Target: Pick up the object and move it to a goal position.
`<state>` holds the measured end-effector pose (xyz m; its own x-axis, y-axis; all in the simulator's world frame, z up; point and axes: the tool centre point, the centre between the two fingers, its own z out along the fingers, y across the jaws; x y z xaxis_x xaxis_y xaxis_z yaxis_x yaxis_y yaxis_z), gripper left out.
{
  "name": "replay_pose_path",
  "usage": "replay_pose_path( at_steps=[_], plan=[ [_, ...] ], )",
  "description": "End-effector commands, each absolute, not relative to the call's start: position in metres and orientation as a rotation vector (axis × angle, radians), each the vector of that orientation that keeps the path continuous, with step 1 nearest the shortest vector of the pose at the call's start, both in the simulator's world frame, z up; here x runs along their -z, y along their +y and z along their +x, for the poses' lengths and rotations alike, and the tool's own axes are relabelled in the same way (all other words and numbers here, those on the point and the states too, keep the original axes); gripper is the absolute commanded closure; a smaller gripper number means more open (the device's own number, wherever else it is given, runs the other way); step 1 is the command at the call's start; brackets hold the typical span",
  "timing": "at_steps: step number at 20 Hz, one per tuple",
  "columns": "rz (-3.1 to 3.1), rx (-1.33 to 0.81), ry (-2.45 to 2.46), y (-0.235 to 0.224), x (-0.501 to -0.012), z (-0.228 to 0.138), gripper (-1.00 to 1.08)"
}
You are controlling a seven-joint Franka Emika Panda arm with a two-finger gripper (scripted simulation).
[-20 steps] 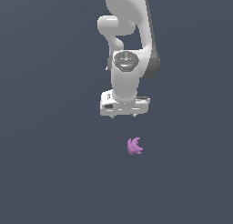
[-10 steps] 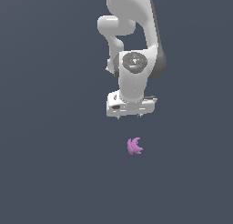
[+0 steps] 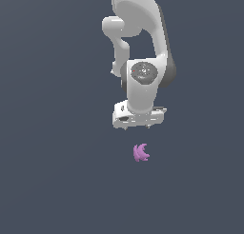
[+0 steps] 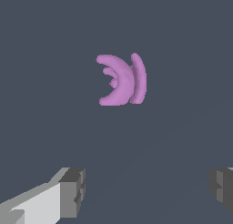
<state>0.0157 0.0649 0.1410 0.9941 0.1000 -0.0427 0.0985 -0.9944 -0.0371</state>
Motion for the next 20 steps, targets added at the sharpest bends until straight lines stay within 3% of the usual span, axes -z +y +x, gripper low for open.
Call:
replay_pose_path(
  at_steps=[1,11,20],
  plan=[
    [-3.105,-0.062,-0.166,0.068,-0.136,0.026,-0.92],
    [-3.123,-0.02,-0.221,0.081,-0.106,0.073,-0.92],
    [-3.131,-0.001,-0.246,0.087,-0.092,0.091,-0.92]
  ],
)
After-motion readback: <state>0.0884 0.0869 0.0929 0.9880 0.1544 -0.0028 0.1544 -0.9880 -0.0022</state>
